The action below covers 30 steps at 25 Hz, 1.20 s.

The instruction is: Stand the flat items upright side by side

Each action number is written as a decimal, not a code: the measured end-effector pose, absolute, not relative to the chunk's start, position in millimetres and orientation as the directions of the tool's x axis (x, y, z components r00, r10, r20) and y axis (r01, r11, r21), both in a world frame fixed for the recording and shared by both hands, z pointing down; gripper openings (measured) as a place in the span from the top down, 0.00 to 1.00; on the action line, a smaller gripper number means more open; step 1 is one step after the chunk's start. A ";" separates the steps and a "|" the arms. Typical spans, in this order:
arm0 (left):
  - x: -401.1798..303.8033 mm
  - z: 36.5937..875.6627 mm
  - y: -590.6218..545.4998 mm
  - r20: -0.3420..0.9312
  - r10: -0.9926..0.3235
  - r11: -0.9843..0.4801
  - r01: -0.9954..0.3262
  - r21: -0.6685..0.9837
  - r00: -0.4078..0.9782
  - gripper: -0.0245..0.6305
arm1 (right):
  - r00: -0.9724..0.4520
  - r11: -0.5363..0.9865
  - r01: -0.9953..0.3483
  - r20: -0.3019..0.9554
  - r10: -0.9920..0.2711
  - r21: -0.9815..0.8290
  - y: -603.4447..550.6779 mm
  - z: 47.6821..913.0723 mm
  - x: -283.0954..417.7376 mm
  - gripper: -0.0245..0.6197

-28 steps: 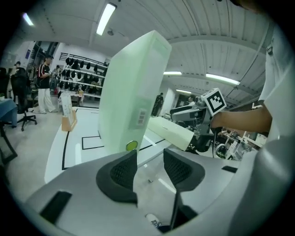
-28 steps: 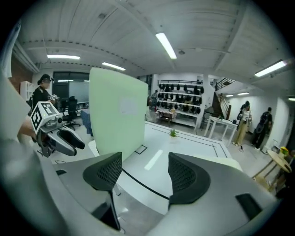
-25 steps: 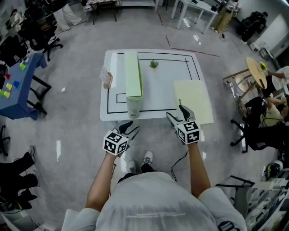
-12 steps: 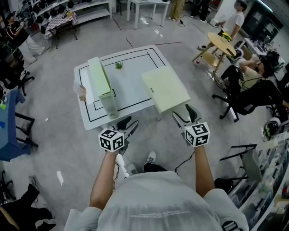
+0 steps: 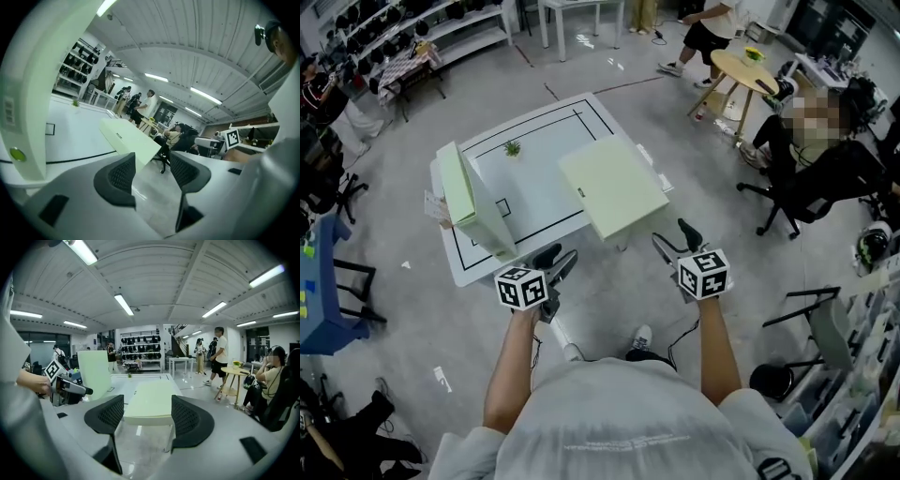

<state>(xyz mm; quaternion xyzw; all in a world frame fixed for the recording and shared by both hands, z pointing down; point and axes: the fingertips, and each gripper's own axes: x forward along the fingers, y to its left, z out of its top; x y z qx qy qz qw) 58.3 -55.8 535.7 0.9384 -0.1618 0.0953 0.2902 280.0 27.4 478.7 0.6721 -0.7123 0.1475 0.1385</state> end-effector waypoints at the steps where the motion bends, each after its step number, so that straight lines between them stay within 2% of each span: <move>1: 67.7 537.5 -56.6 0.272 -0.259 -0.755 -0.370 0.541 0.927 0.59 | -0.072 0.062 -0.997 0.399 -0.914 -0.038 25.4 482.1 292.3 0.45; 7: 117.8 530.0 -62.3 0.227 -0.360 -0.639 -0.417 0.647 0.905 0.54 | -0.197 0.165 -0.980 0.410 -0.890 -0.114 6.4 497.4 362.4 0.45; 13: 142.4 546.6 -59.8 0.240 -0.441 -0.503 -0.459 0.732 0.865 0.52 | -0.372 0.282 -0.924 0.436 -0.820 -0.258 -23.7 523.4 386.3 0.45; 18: 157.4 560.5 -64.9 0.228 -0.428 -0.426 -0.418 0.802 0.874 0.52 | -0.451 0.337 -0.890 0.472 -0.758 -0.308 -56.5 546.8 385.7 0.45; 23: 170.5 589.1 -98.8 0.242 -0.402 -0.355 -0.394 0.848 0.883 0.45 | -0.502 0.349 -0.863 0.538 -0.677 -0.366 -104.7 572.5 382.1 0.45; 30: 184.4 646.1 -125.3 0.263 -0.280 -0.269 -0.338 0.902 0.924 0.43 | -0.522 0.315 -0.852 0.637 -0.567 -0.418 -159.5 608.4 395.7 0.43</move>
